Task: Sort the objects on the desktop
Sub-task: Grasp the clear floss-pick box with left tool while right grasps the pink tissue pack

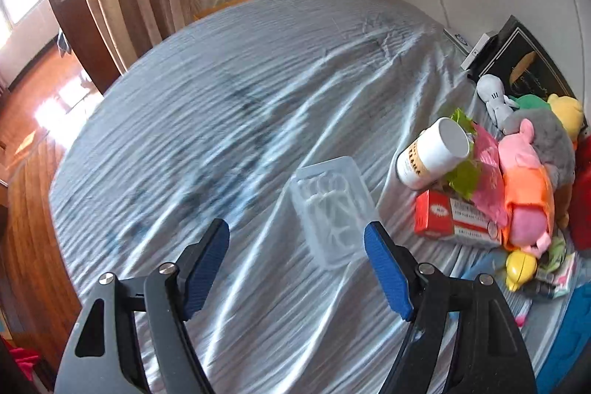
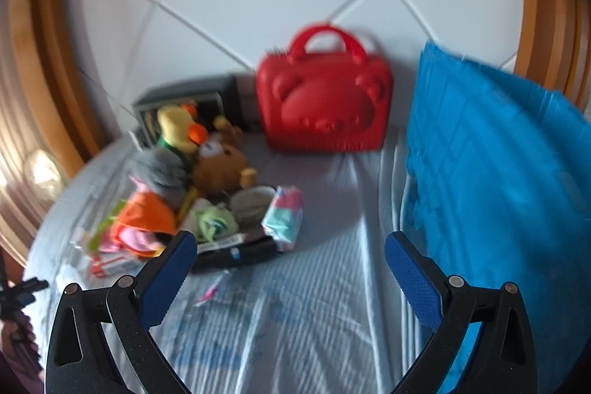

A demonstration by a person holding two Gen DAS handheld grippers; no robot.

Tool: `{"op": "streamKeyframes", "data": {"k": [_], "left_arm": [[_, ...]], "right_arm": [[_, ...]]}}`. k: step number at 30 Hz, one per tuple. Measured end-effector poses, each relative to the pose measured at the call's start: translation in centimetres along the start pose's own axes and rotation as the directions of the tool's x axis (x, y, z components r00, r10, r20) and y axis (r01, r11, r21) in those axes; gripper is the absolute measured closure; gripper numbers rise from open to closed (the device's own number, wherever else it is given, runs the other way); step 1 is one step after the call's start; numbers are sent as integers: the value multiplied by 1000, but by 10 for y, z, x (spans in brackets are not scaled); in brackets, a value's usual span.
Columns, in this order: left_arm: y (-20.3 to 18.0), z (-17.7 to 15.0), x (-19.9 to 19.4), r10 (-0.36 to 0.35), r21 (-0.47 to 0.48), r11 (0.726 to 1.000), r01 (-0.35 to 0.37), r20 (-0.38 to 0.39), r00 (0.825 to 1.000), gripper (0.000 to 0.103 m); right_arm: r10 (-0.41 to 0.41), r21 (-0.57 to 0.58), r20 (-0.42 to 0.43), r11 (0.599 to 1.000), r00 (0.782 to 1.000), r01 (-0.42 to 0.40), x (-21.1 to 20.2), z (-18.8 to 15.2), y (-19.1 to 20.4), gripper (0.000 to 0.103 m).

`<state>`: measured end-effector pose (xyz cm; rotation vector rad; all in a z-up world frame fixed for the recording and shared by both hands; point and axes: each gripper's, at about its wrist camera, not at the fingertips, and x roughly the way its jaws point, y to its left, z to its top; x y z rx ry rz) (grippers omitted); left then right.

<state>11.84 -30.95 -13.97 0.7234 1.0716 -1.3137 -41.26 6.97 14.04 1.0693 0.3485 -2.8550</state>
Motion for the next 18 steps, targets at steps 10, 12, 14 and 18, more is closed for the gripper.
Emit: {"op": "streamKeyframes", "data": {"k": [10,12,14,18], "left_arm": [[-38,16,69,66,18,998,-65,-124,990,28],[-42,14,81,102,34,995,-98,-142,985,27],[-44,13,83,105,31,994,-102,-120,987,26],[-51,15,79,101,51,994,-96,-86,991,42]], "right_arm": [[-28,57,-213,998,977,41,157,6,-2,0],[-31,44,-239,998,971,42,182,5,2,0],[-30,41,-253,998,967,42,198,5,5,0],[-8,50,-286,998,958,23,228,3,10,1]]}}
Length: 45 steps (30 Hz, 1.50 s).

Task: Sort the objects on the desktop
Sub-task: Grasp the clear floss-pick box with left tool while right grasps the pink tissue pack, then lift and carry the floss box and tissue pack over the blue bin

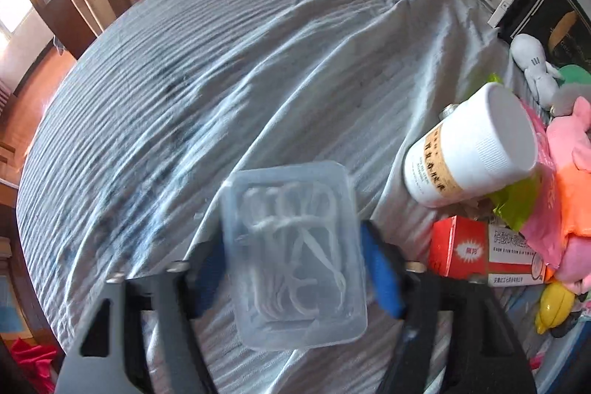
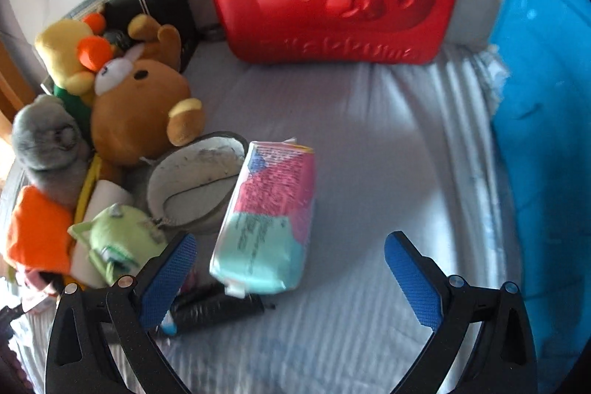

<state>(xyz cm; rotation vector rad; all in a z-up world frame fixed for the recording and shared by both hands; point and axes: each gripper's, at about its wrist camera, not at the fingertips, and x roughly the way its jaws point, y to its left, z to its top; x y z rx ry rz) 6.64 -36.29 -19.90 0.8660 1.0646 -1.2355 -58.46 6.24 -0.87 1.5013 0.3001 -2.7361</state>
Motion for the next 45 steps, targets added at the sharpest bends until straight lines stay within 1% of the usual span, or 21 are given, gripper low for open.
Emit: {"op": "streamKeyframes", "data": {"k": [1,2,3,5,8,11,14,17,18,20,21,24,25,29,32,33,35,36,38,41,45], "left_arm": [[-2,0,-3,8,10,1000,-9,5,1000,42],[-3,-1,-6,12,15,1000,-12,17,1000,43],[-4,-2,-10,12,22,1000,-13,26,1000,43],[-7,-6,-22,15,39,999,-17,51,999,43],[-12,-15,-53,2,73,997,-10,116,993,43],[-23,-32,-85,-64,132,990,43,159,985,43],[-32,-45,-116,-112,201,977,71,197,974,43],[-40,-68,-151,-195,294,948,125,223,955,43],[-43,-83,-162,-221,322,936,141,225,949,43],[-44,-95,-180,-264,372,913,166,231,936,43],[-48,-108,-195,-295,410,894,179,239,925,43],[-58,-129,-222,-357,474,856,207,251,900,43],[-62,-138,-232,-384,497,839,220,254,888,43],[-84,-166,-268,-469,572,779,256,262,843,43],[-102,-190,-299,-535,627,728,275,269,801,43],[-110,-201,-315,-568,652,702,286,271,777,43],[-124,-218,-336,-611,685,666,296,272,743,43],[-135,-229,-350,-638,708,639,302,268,722,43],[-151,-246,-367,-669,735,603,310,254,699,43],[-185,-283,-400,-725,782,532,325,223,652,43],[-226,-329,-437,-777,822,454,344,176,604,43]], "right_arm": [[4,3,-3,1000,1000,-4,4,0,1,7],[-6,-4,-7,1000,1000,6,6,0,2,48],[-23,-6,-5,1000,1000,23,5,-1,4,58],[-27,-16,10,1000,1000,27,-7,-5,4,59],[-27,-26,72,999,997,29,-45,-16,2,59],[3,-10,142,1000,990,-2,-96,-35,-2,59],[20,-22,219,1000,975,-15,-152,-60,-2,59],[32,-28,283,999,959,-25,-204,-81,-3,59],[31,-27,300,999,953,-24,-215,-87,-3,59],[16,-25,339,1000,941,-8,-245,-101,-5,59],[8,-23,357,1000,934,0,-256,-106,-7,59],[-18,-8,422,1000,906,24,-298,-129,-19,59],[-22,-3,438,1000,899,26,-310,-136,-23,59],[-39,28,529,999,848,29,-363,-161,-46,59],[-61,52,586,998,808,37,-397,-176,-68,59],[-70,62,604,997,794,41,-408,-180,-78,59],[-91,79,632,995,770,52,-423,-186,-92,59],[-107,92,642,994,759,62,-429,-188,-102,59],[-136,117,653,990,745,78,-439,-192,-121,59],[-180,151,658,983,731,106,-452,-196,-158,59],[-229,177,654,973,721,148,-461,-195,-203,59]]}}
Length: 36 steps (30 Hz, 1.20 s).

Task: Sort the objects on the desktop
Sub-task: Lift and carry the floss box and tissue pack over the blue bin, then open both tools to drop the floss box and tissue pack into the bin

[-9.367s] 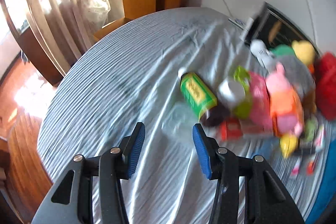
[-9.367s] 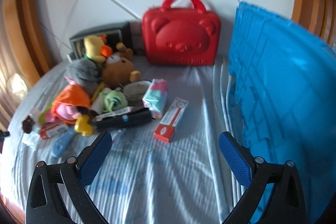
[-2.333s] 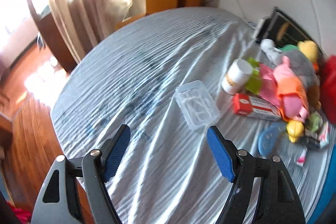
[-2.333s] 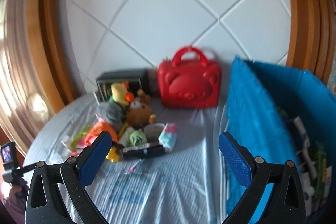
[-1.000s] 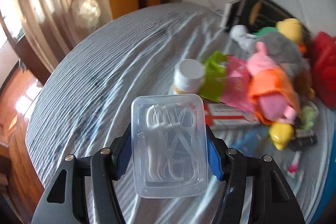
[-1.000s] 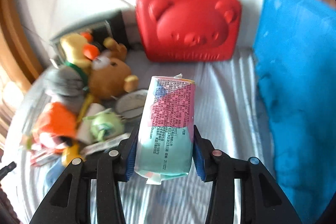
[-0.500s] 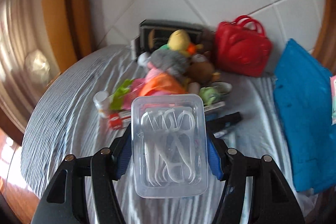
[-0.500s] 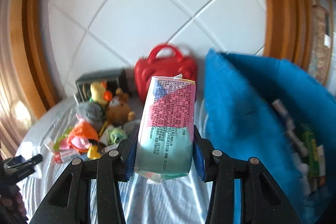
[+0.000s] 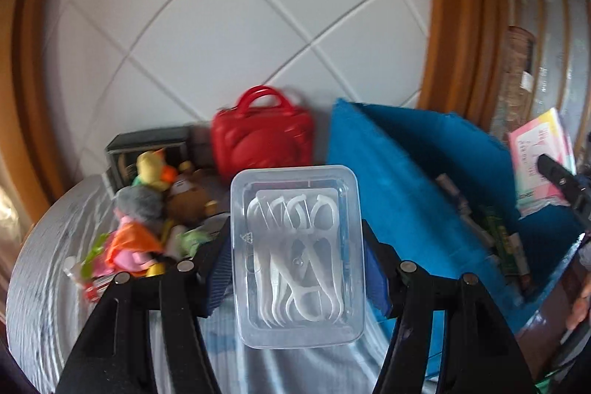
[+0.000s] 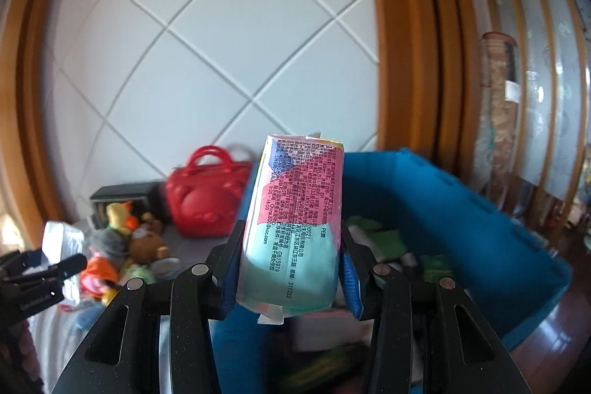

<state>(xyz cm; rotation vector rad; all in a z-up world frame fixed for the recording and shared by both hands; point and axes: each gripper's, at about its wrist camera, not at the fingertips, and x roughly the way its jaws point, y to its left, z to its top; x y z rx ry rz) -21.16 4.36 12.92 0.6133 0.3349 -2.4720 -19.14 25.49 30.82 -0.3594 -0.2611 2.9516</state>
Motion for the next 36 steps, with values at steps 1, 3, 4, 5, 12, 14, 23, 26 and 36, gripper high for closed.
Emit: {"op": "streamKeyframes", "data": {"k": [1,3,4,5,12,14,23,26,36], "left_arm": [[-18,4,2,-16,14,1000,16,5,1000,43],[-48,9,4,-37,36,999,36,13,999,43],[-68,14,6,-48,47,998,47,17,999,43],[-87,19,7,-56,56,997,55,22,998,43],[-177,38,35,-90,90,992,91,-10,996,43],[-201,38,46,-105,98,989,109,-47,993,43],[-266,36,89,-60,157,984,82,-141,988,43],[-273,33,100,-56,161,983,86,-183,981,43],[-282,26,111,-57,164,981,104,-267,962,43]], "right_arm": [[-8,-1,1,1000,1000,8,1,1,-10,59],[-25,1,-1,1000,1000,25,5,3,-35,59],[-29,2,-5,1000,1000,29,9,4,-48,59],[-33,1,-9,999,999,33,10,5,-59,59],[-54,-44,-76,998,996,51,40,2,-127,59],[-54,-52,-88,997,995,49,46,0,-142,59],[-11,-48,-183,999,983,3,79,0,-181,59],[-49,-67,-210,997,977,36,84,1,-181,59],[-31,-63,-266,998,963,15,95,-4,-181,58]]}}
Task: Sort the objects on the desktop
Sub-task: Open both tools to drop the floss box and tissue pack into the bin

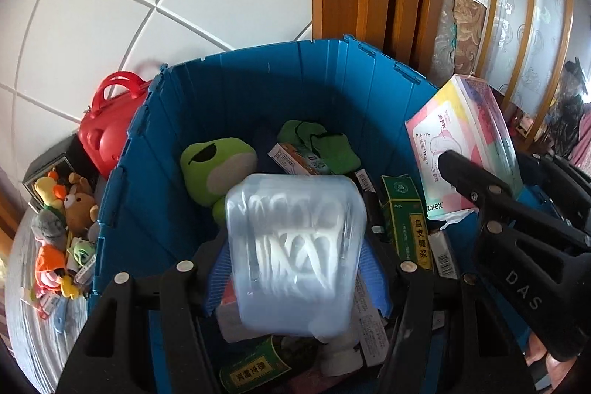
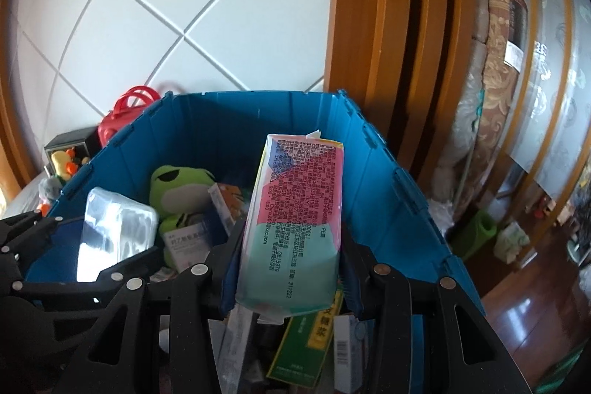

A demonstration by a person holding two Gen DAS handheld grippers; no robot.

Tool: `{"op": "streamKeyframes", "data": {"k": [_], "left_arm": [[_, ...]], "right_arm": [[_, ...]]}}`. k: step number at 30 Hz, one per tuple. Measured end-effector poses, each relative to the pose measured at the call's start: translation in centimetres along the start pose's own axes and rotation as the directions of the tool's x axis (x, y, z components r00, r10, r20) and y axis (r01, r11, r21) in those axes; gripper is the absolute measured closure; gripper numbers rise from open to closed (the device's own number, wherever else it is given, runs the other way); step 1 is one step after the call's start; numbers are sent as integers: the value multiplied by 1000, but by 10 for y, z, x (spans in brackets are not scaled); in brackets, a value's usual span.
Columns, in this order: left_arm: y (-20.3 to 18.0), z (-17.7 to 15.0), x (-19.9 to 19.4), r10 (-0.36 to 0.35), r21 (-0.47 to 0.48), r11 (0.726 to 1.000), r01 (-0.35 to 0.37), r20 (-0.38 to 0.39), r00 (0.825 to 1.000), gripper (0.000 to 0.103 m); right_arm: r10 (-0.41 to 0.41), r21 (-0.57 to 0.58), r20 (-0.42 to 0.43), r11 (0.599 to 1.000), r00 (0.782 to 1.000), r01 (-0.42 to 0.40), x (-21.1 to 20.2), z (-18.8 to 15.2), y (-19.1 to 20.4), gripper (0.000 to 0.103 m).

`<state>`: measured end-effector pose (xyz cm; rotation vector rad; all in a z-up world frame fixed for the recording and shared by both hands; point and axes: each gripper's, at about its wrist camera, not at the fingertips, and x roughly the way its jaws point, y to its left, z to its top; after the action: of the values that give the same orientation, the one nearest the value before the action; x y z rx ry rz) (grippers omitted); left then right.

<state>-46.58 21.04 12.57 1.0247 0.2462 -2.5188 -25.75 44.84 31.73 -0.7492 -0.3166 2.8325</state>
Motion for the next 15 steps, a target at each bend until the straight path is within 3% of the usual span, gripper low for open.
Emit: {"op": "streamKeyframes", "data": {"k": [13,15], "left_arm": [[5,-1,5,-10,-25,1000,10,-29,1000,42],[5,-1,5,-11,-23,1000,10,-31,999,42]], "right_arm": [[-39,-23,-62,999,997,38,8,1,5,55],[-65,-20,-61,998,996,64,7,1,5,49]]}}
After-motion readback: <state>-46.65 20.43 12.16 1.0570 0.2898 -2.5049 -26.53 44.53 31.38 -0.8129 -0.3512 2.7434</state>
